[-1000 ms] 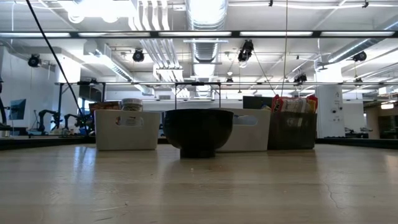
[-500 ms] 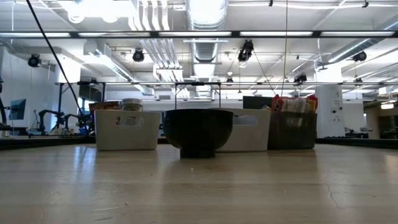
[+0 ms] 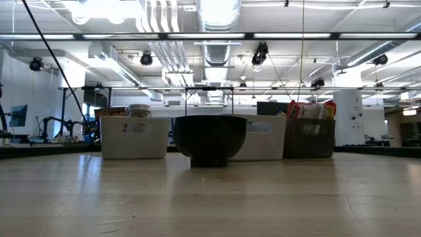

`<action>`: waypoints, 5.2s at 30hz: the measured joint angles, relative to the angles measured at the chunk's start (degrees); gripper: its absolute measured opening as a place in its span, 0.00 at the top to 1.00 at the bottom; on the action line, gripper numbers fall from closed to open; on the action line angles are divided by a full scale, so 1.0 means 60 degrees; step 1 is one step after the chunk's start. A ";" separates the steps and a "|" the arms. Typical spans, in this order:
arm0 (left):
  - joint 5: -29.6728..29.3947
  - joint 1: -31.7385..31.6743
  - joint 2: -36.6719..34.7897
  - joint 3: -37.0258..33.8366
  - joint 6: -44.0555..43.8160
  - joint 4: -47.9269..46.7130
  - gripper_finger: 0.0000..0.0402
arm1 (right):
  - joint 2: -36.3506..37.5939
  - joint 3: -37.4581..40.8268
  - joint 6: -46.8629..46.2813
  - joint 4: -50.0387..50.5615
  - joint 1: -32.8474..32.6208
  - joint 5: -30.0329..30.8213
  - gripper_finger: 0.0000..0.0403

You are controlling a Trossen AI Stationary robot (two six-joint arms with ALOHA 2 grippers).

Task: Pick & Place Food Item
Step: Put the red seasoning can into the left white bin

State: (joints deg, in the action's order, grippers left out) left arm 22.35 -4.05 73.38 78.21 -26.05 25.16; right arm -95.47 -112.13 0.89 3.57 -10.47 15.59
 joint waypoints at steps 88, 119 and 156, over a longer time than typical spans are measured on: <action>0.0239 0.0472 0.1173 0.2391 0.4195 -1.3058 0.49 | -0.1868 -0.1000 -0.2663 0.7047 0.0613 -0.3385 0.58; -0.2406 -0.0049 -0.0231 0.2409 0.3981 -1.4767 0.49 | -0.1739 -0.1062 -0.2878 0.6808 0.0603 -0.2524 0.10; -0.2818 -0.5873 -0.0441 -0.4601 0.5558 -0.8820 0.49 | -0.0386 -0.1062 -0.2629 0.7893 0.0990 -0.2057 0.10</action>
State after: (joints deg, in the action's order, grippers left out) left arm 5.44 -39.29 70.74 50.60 7.30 -27.76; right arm -97.78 -118.50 -14.89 50.93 -4.53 3.25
